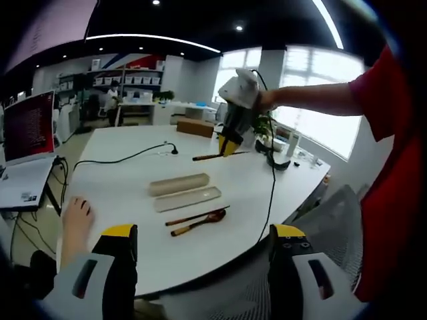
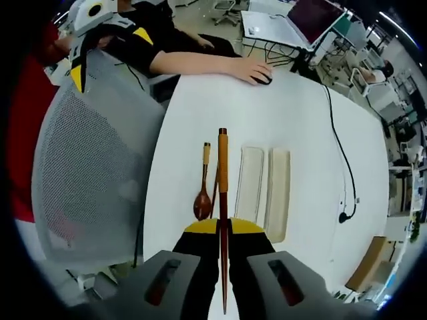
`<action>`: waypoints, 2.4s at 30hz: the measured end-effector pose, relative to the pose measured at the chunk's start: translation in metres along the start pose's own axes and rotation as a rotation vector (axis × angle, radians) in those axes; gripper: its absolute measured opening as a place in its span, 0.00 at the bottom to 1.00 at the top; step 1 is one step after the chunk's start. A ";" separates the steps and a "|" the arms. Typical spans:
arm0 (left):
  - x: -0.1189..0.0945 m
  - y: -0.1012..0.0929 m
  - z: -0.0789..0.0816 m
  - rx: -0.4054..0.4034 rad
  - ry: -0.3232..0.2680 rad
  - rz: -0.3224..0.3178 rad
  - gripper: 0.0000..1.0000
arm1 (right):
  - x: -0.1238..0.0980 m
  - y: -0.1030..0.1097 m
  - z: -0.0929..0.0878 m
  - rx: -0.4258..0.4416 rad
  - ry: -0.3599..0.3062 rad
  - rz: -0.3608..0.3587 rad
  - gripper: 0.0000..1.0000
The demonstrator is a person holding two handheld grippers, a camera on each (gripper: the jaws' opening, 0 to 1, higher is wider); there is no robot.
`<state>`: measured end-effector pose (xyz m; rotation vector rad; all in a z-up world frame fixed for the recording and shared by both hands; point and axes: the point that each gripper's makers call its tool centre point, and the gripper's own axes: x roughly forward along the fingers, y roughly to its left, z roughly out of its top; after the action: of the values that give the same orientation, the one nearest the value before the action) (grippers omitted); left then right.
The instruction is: Arrange the utensils inside the cutlery case until each visible utensil rests in its matching compartment.
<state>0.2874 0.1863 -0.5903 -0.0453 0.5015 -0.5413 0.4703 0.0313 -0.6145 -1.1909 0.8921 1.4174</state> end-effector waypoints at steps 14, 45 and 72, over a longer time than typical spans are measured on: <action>0.001 0.001 -0.006 0.015 0.046 0.004 0.82 | -0.004 -0.027 0.011 0.005 -0.020 -0.019 0.00; 0.008 0.006 -0.007 -0.021 0.030 -0.029 0.83 | 0.022 -0.067 0.001 0.137 -0.063 -0.104 0.00; 0.011 0.006 -0.011 -0.012 0.048 -0.031 0.83 | 0.056 -0.086 -0.014 0.284 -0.097 -0.093 0.00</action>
<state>0.2933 0.1868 -0.6059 -0.0517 0.5513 -0.5707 0.5584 0.0481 -0.6656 -0.9306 0.9230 1.2169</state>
